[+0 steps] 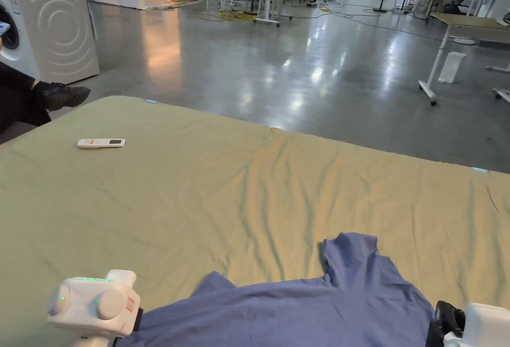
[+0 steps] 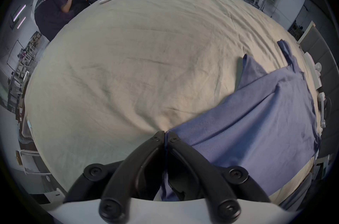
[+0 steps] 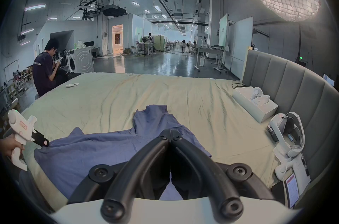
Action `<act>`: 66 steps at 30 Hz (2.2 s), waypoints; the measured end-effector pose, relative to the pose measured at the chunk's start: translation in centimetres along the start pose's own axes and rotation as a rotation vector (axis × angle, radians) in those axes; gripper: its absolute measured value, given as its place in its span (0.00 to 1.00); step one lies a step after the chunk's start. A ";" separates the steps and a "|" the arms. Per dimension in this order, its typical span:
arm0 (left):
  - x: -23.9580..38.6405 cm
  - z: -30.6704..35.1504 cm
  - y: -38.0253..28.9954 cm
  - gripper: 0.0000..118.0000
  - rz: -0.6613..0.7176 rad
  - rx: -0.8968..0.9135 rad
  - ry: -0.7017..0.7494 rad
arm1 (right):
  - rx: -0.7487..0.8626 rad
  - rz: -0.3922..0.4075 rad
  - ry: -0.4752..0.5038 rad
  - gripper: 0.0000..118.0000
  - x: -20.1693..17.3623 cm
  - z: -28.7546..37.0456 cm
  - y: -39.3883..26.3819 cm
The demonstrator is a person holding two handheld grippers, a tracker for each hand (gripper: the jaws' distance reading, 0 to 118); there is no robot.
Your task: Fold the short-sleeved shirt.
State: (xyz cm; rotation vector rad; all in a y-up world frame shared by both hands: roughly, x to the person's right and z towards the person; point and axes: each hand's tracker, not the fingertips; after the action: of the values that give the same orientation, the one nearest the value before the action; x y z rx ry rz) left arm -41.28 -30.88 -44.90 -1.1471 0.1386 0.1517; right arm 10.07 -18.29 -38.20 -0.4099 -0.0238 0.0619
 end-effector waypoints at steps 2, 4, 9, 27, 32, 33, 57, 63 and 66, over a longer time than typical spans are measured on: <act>-0.5 1.4 0.3 0.03 0.007 0.057 -0.013 | -0.007 0.017 -0.006 0.00 0.2 -0.4 0.2; -0.8 3.3 0.9 0.03 0.021 0.117 -0.030 | -0.013 0.035 -0.004 0.00 0.7 -1.1 0.7; -1.2 6.2 2.2 0.03 0.019 0.194 -0.054 | -0.064 0.027 0.009 0.00 2.0 -4.2 3.0; -1.0 4.0 2.1 0.03 0.005 0.188 -0.015 | -0.669 0.160 0.106 0.55 2.5 -30.1 4.3; -1.2 3.3 2.2 0.03 0.033 0.168 -0.017 | -0.800 0.172 0.139 0.54 1.7 -34.1 2.2; -1.3 3.1 2.2 0.03 0.037 0.164 -0.020 | -0.787 0.179 0.136 0.54 1.4 -34.6 1.9; 0.7 7.8 3.8 0.03 0.020 0.296 -0.041 | -0.304 -0.048 0.146 0.01 6.3 -17.1 8.2; 2.0 13.4 6.3 0.03 -0.009 0.441 -0.082 | -0.143 -0.069 0.094 0.01 9.0 -9.2 12.6; 3.2 16.9 8.1 0.03 -0.045 0.511 -0.090 | -0.060 -0.059 0.058 0.00 10.4 -5.4 15.2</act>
State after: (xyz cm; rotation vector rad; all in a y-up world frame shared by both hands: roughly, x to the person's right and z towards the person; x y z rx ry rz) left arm -39.09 -12.01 -45.87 -0.6325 0.0654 0.1187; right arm 19.77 -5.88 -49.11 -0.4702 0.0194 -0.0088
